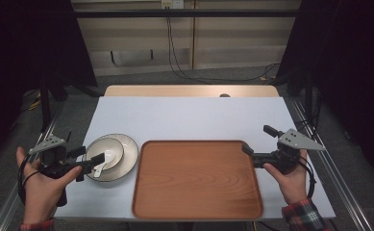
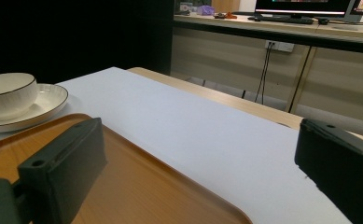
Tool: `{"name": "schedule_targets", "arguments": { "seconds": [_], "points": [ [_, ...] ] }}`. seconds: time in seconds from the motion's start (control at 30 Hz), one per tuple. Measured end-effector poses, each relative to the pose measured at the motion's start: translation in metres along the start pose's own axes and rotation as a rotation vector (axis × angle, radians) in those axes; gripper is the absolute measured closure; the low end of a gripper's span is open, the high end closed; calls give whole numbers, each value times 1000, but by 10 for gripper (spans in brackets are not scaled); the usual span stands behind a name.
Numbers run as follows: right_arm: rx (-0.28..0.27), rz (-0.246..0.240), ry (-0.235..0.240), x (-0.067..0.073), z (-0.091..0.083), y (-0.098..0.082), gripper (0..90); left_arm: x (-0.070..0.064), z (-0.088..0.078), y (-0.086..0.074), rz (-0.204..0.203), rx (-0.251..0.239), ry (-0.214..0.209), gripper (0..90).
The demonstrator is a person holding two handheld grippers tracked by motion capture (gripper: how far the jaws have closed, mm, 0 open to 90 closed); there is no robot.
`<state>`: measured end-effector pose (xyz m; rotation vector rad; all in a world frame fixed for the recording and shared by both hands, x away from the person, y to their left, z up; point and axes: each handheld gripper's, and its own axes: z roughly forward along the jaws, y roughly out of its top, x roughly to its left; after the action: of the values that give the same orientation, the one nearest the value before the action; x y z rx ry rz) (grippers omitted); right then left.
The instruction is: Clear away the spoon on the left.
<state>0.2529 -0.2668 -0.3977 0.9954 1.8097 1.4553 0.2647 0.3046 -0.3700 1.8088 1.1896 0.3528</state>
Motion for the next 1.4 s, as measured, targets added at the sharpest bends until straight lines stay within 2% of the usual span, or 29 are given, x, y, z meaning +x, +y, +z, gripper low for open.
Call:
{"name": "schedule_targets", "arguments": {
  "seconds": [0.23,0.37,0.5,0.67,0.87,1.0,1.03,1.27,1.4],
  "points": [
    [-1,-2,-5,1,1,0,15,3,0,-1,-25,33,34,205],
    [2,-3,2,0,1,0,16,2,2,-2,-35,57,36,217],
    [-1,-3,-2,1,1,0,16,1,4,-2,-18,82,52,239],
    [1,-4,-3,1,1,0,16,1,6,-3,-26,91,69,253],
    [3,-3,9,1,2,0,16,1,7,-4,-23,113,69,255],
    [6,-3,8,1,2,-1,16,2,8,-5,-34,137,67,273],
    [8,-7,13,1,2,-1,16,2,9,-6,-43,141,80,281],
    [5,-3,-6,0,1,0,16,3,9,-6,-38,155,93,307],
    [6,-4,1,0,1,-1,16,2,10,-7,-39,174,93,325]
  ]
}}
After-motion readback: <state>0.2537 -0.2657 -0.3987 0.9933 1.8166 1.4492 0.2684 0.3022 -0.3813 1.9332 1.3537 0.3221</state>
